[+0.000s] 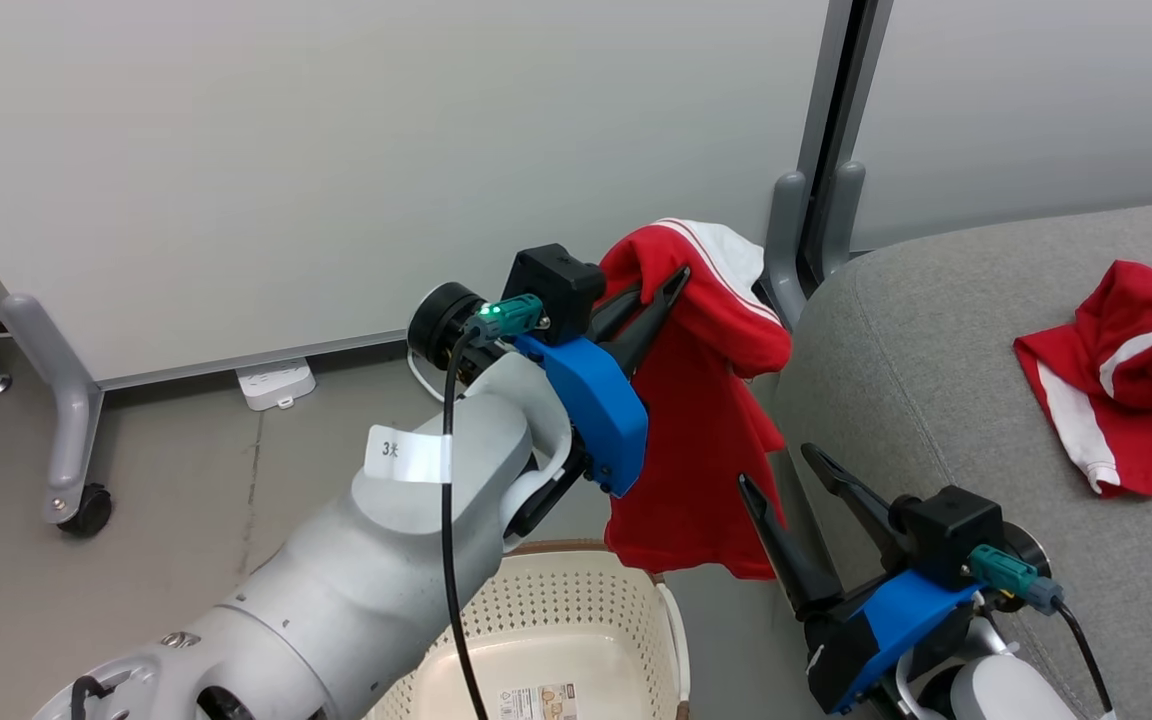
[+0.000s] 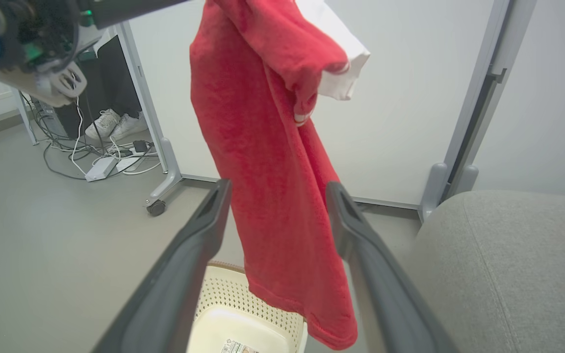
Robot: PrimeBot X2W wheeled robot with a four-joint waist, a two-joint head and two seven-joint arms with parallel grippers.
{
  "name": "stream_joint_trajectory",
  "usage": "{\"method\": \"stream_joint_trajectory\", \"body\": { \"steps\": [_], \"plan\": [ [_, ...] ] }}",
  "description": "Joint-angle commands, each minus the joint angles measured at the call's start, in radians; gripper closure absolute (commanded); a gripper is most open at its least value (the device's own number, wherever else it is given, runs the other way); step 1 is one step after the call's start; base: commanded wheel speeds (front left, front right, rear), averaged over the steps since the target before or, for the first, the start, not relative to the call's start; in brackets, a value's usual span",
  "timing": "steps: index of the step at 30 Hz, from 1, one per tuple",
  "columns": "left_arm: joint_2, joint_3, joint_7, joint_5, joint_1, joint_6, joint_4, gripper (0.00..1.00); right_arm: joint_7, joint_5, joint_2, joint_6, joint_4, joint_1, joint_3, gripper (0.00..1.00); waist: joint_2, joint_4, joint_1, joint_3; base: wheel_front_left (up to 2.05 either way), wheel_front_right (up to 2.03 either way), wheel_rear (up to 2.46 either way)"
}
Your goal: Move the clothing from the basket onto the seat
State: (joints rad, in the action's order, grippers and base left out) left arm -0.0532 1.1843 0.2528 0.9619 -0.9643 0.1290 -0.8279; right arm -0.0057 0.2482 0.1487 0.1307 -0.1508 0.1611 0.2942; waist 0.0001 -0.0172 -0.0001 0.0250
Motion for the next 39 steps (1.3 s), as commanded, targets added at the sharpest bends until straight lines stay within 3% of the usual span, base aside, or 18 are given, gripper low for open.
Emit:
{"method": "stream_joint_trajectory", "body": {
  "steps": [1, 13, 22, 31, 32, 33, 34, 35, 39],
  "plan": [
    [0.001, 0.008, 0.008, 0.009, -0.005, 0.002, -0.003, 1.00, 0.000, 0.008, 0.004, 0.000, -0.003, -0.007, 0.002, 0.00, -0.0001, -0.002, 0.0001, -0.001, 0.00, 0.00, 0.00],
    [0.003, 0.044, 0.010, 0.035, -0.024, 0.002, 0.015, 1.00, 0.014, 0.029, 0.019, 0.000, -0.098, 0.104, 0.023, 0.00, -0.0001, 0.000, 0.0001, -0.024, 0.00, 0.00, 0.00],
    [0.003, 0.068, 0.012, 0.038, -0.041, 0.002, 0.055, 1.00, -0.009, 0.080, 0.017, 0.000, -0.296, 0.283, 0.070, 0.00, -0.0001, 0.020, 0.0001, -0.059, 0.00, 0.00, 0.00],
    [0.003, 0.081, 0.013, 0.041, -0.049, 0.002, 0.071, 1.00, -0.067, 0.144, -0.025, 0.000, -0.522, 0.453, 0.166, 0.00, -0.0001, 0.026, 0.0001, -0.073, 0.00, 0.00, 0.00],
    [0.003, 0.082, 0.013, 0.041, -0.049, 0.002, 0.071, 1.00, -0.069, 0.154, -0.029, 0.000, -0.541, 0.466, 0.183, 0.04, -0.0001, 0.025, 0.0001, -0.073, 0.00, 0.00, 0.00],
    [0.003, 0.083, 0.013, 0.041, -0.049, 0.002, 0.070, 1.00, -0.072, 0.163, -0.030, 0.000, -0.561, 0.480, 0.200, 0.64, -0.0001, 0.025, 0.0001, -0.073, 0.00, 0.00, 0.00],
    [0.003, 0.084, 0.013, 0.042, -0.049, 0.002, 0.070, 1.00, -0.079, 0.174, -0.032, 0.000, -0.578, 0.492, 0.217, 0.92, -0.0001, 0.024, 0.0001, -0.072, 0.00, 0.00, 0.00],
    [0.003, 0.085, 0.013, 0.041, -0.049, 0.002, 0.070, 1.00, -0.083, 0.186, -0.034, 0.000, -0.594, 0.501, 0.234, 1.00, -0.0001, 0.023, 0.0001, -0.072, 0.00, 0.00, 0.00],
    [0.003, 0.088, 0.013, 0.047, -0.046, 0.002, 0.064, 1.00, -0.111, 0.229, -0.038, 0.000, -0.638, 0.523, 0.292, 1.00, -0.0001, 0.018, 0.0001, -0.067, 0.00, 0.00, 0.00]
  ]
}}
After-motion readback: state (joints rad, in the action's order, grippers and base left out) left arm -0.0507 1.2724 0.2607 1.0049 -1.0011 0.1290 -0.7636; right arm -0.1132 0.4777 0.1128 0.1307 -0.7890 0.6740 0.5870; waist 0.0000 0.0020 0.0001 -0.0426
